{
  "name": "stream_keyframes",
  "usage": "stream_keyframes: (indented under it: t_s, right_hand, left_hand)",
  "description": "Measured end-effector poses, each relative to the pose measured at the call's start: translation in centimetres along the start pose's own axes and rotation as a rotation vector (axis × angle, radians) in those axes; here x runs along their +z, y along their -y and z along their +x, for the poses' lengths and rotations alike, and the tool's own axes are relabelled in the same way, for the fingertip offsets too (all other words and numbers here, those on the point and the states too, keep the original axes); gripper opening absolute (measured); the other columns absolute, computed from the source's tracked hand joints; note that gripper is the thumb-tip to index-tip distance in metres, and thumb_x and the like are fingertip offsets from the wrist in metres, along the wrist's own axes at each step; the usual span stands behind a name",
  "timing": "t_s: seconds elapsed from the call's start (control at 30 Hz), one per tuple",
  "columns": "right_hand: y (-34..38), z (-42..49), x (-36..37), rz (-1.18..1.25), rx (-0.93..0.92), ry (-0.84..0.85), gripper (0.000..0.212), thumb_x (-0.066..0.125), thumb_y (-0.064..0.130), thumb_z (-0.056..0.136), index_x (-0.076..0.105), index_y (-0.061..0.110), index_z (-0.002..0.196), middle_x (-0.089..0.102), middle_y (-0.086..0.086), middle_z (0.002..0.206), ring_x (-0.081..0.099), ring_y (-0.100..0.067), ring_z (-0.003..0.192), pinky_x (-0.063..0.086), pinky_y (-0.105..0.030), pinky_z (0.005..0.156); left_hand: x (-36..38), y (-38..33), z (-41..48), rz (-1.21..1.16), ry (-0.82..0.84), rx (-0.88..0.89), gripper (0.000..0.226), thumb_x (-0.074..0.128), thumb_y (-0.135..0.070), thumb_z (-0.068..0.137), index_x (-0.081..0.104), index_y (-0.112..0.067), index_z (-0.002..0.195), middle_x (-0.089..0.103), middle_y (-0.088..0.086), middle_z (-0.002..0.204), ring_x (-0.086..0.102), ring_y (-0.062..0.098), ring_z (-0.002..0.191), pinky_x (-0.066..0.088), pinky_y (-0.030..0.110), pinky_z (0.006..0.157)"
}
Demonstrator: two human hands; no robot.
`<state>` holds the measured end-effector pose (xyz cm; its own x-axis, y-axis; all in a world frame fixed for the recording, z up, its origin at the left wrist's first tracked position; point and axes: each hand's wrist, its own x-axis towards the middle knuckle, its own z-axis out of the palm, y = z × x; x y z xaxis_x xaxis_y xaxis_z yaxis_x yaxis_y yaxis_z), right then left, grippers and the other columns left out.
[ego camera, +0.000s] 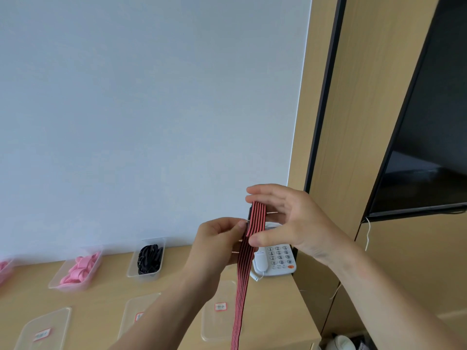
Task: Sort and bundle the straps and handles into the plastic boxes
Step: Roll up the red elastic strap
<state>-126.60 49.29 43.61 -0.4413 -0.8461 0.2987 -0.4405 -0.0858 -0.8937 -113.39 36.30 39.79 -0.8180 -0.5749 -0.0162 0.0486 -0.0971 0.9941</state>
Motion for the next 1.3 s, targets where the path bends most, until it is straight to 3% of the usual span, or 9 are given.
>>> stream_keyframes:
  t_s: [0.2,0.33,0.47,0.6,0.73,0.87,1.03,1.13,1.3]
  right_hand:
    - [-0.3,0.2,0.8,-0.194,-0.112,-0.054,0.083,0.094,0.02,0.055,0.062,0.042,0.128,0.061,0.026,0.128,0.059,-0.004,0.122,0.051,-0.033,0.101]
    - [-0.6,0.4,0.9,-0.267,-0.2,-0.02,0.081,0.094,0.022,0.058,0.061,0.042,0.13,0.058,0.023,0.136,0.052,-0.004,0.132,0.051,-0.03,0.099]
    - [-0.3,1.0,0.4,-0.085,-0.072,-0.115,0.051,0.084,0.039,0.076,0.067,0.037,0.124,0.069,0.019,0.121,0.06,-0.001,0.12,0.055,-0.035,0.095]
    - [-0.2,1.7,0.7,-0.152,-0.052,-0.163,0.016,0.074,0.02,0.091,0.075,0.03,0.104,0.076,0.015,0.098,0.069,-0.004,0.096,0.054,-0.031,0.084]
    - [-0.1,1.7,0.6,-0.163,-0.101,-0.229,0.017,0.074,0.014,0.09,0.077,0.027,0.1,0.075,0.014,0.095,0.069,-0.006,0.094,0.058,-0.033,0.083]
    - [0.0,1.6,1.0,-0.133,-0.166,-0.233,0.022,0.077,0.012,0.088,0.078,0.027,0.103,0.076,0.012,0.098,0.071,-0.01,0.095,0.06,-0.033,0.081]
    - [0.5,1.0,1.1,0.207,-0.069,-0.093,0.026,0.07,0.043,0.087,0.08,0.028,0.106,0.078,0.0,0.105,0.074,-0.016,0.1,0.058,-0.028,0.083]
    - [0.4,0.8,0.8,0.318,-0.015,0.017,0.026,0.072,0.03,0.089,0.078,0.018,0.111,0.077,-0.006,0.107,0.072,-0.025,0.107,0.058,-0.037,0.091]
    - [0.5,0.6,0.4,0.247,-0.022,0.077,0.038,0.083,0.027,0.077,0.076,0.024,0.115,0.074,-0.002,0.119,0.07,-0.021,0.113,0.056,-0.032,0.094]
  left_hand:
    - [0.3,-1.0,-0.6,-0.074,0.099,0.007,0.024,0.066,-0.04,0.097,0.082,-0.023,0.103,0.079,0.004,0.091,0.075,0.022,0.075,0.06,0.031,0.064]
    - [0.2,-0.9,-0.5,-0.098,0.059,0.062,0.013,0.075,-0.02,0.093,0.082,-0.021,0.104,0.08,0.008,0.092,0.075,0.022,0.076,0.06,0.03,0.064]
    - [0.0,-0.9,-0.6,-0.119,0.04,0.106,0.021,0.072,-0.011,0.095,0.082,-0.027,0.103,0.08,0.01,0.095,0.077,0.022,0.081,0.06,0.028,0.065]
    - [-0.1,-0.7,-0.4,-0.15,0.048,0.11,0.019,0.073,-0.01,0.093,0.082,-0.023,0.103,0.08,0.009,0.094,0.076,0.02,0.08,0.06,0.028,0.065]
    - [-0.3,-0.2,-0.4,-0.18,0.063,0.083,0.028,0.08,-0.019,0.083,0.077,-0.008,0.109,0.08,0.014,0.094,0.076,0.024,0.081,0.062,0.03,0.068]
    - [-0.7,-0.1,-0.3,-0.165,0.07,0.08,0.02,0.073,-0.001,0.091,0.078,-0.01,0.109,0.081,0.014,0.094,0.078,0.022,0.078,0.061,0.028,0.067]
    - [-0.8,-0.4,0.1,-0.18,-0.023,0.126,0.027,0.07,0.006,0.092,0.074,-0.008,0.114,0.081,0.012,0.095,0.079,0.022,0.081,0.06,0.024,0.066]
    - [-0.8,-0.4,0.1,-0.142,-0.083,0.142,0.031,0.073,0.003,0.091,0.071,-0.011,0.118,0.08,0.011,0.102,0.079,0.024,0.085,0.059,0.023,0.067]
    - [-0.9,-0.1,0.2,-0.089,-0.129,0.091,0.027,0.077,-0.004,0.09,0.07,-0.01,0.115,0.08,0.011,0.097,0.08,0.026,0.084,0.062,0.028,0.067]
